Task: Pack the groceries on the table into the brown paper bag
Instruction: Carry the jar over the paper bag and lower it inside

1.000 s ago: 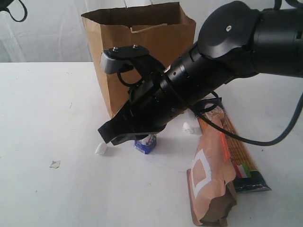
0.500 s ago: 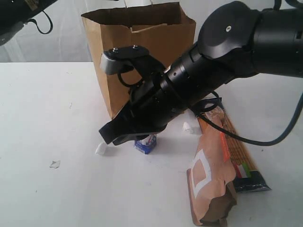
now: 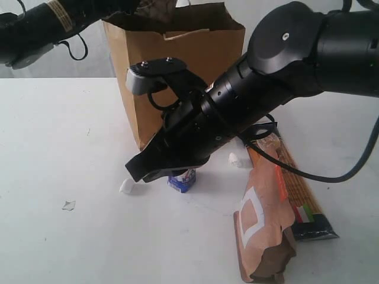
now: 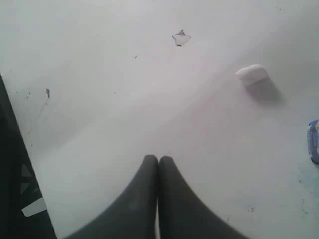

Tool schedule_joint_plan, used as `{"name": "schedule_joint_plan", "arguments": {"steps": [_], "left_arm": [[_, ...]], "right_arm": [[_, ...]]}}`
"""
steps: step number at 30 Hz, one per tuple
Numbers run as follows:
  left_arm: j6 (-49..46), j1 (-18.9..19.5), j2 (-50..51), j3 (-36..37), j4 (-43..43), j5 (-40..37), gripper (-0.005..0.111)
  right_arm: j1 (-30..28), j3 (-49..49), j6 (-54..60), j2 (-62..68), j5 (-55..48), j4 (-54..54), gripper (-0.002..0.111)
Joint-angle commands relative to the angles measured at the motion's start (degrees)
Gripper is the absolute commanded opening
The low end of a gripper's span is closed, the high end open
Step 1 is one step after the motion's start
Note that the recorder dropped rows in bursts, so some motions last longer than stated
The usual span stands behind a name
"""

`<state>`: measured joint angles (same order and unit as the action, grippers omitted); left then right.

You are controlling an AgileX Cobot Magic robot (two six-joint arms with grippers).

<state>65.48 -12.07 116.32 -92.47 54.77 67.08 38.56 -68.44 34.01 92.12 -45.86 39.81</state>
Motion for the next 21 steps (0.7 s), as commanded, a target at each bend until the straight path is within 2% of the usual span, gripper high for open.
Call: {"name": "schedule_joint_plan", "arguments": {"steps": [1,13,18,20,21], "left_arm": [[0.5,-0.2,1.1,-0.9,-0.6,2.9,0.0],[0.0,-1.7,2.0,-0.9,-0.9,2.9,0.0],[-3.8,-2.7,2.0,-0.9,-0.5,2.9,0.0],[-3.8,-2.7,2.0,-0.9,0.1,2.9,0.011],[-3.8,-2.7,2.0,-0.9,0.2,2.9,0.024]], "right_arm": [[-0.3,-0.1,0.2,-0.5,-0.3,-1.0,0.0],[-0.3,-0.1,0.2,-0.5,-0.1,-1.0,0.0],[-0.3,-0.1,0.2,-0.5,-0.1,-1.0,0.0],[-0.3,-0.1,0.2,-0.5,-0.1,-1.0,0.0],[-0.3,-0.1,0.2,-0.5,-0.1,-1.0,0.0]]}}
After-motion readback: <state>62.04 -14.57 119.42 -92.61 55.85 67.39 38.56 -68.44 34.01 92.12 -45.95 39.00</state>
